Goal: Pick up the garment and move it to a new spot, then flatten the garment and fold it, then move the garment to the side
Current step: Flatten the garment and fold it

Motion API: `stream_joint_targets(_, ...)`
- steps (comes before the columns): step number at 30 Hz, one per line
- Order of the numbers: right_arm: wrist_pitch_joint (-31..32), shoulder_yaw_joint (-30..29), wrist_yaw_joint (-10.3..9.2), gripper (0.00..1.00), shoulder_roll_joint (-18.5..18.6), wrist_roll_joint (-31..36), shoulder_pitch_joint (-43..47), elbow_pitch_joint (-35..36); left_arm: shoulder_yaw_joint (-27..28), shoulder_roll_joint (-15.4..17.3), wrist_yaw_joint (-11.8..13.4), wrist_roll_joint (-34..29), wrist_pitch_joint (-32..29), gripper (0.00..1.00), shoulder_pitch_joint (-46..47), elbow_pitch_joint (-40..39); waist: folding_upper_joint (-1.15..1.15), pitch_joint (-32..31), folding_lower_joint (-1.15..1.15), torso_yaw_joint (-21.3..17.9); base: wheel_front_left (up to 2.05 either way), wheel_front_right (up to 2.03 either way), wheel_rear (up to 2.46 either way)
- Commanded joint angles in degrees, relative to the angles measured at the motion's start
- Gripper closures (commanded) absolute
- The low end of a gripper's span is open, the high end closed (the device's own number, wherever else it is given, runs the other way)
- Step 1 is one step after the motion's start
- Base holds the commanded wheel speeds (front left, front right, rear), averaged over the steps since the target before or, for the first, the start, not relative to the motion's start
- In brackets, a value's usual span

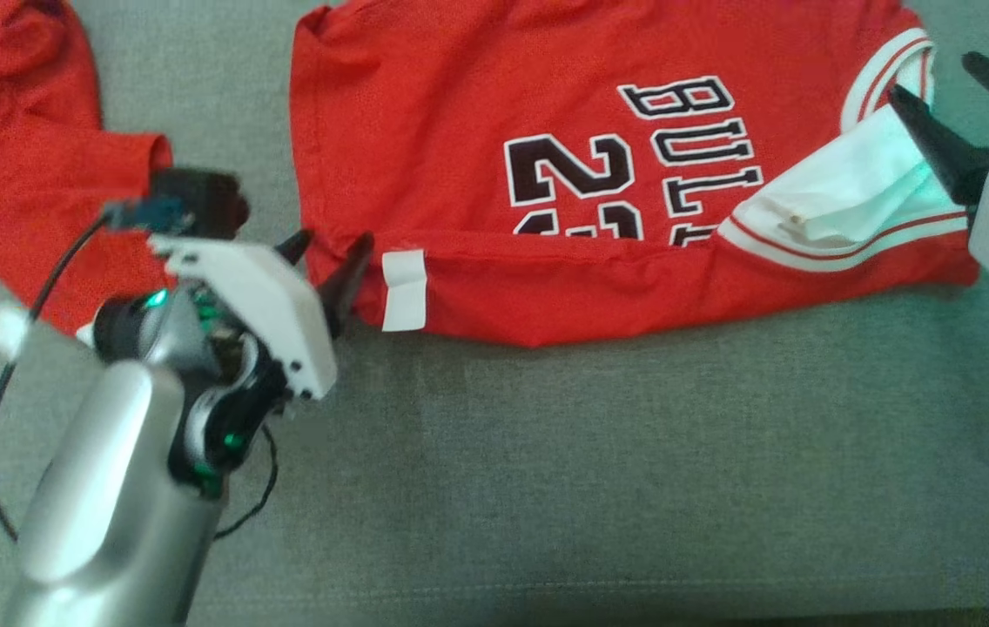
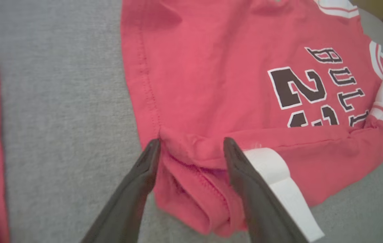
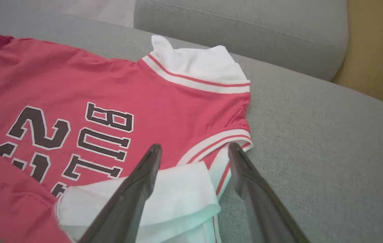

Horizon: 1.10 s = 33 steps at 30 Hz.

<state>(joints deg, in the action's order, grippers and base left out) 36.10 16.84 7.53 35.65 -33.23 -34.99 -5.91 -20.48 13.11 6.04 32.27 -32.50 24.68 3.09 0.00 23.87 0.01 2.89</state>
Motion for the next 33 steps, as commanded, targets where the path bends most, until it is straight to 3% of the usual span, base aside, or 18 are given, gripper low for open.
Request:
stream_joint_targets(1, -1.4, -0.4, -0.04, 0.0, 1.4, -0.1, 2.0, 2.1, 3.7, 1.9, 0.8, -0.2, 1.5, 0.0, -1.5, -3.4, 0.0, -1.6, -0.01, -0.8, 0.0, 0.0, 0.0)
stream_joint_targets(7, -0.3, -3.1, -0.04, 0.0, 3.8, -0.6, 13.6, 5.9, 7.9, 2.6, 3.9, 1.0, 5.9, 0.0, -10.6, -10.6, 0.0, -4.1, -0.01, -1.7, 0.0, 0.0, 0.0)
stream_joint_targets(11, 1.8, -5.8, -0.04, 0.0, 4.8, -0.3, 20.1, 8.0, 7.7, 2.1, 4.2, 2.0, 6.4, 0.0, -14.9, -12.8, 0.0, -2.9, -0.01, -1.7, 0.0, 0.0, 0.0)
stream_joint_targets(18, 3.5, -9.1, -0.04, 0.0, 2.7, 2.3, 20.3, 7.9, 6.7, 1.3, 3.6, 2.2, 6.8, 0.0, -13.7, -11.8, 0.0, -0.6, -0.01, -1.2, 0.0, 0.0, 0.0)
stream_joint_targets(33, 6.6, -6.8, -0.04, 0.0, -0.3, 4.6, 15.3, 5.1, 4.4, 1.0, 1.1, 2.4, 6.8, 0.0, -9.5, -6.8, 0.0, 1.6, -0.01, -1.2, 0.0, 0.0, 0.0)
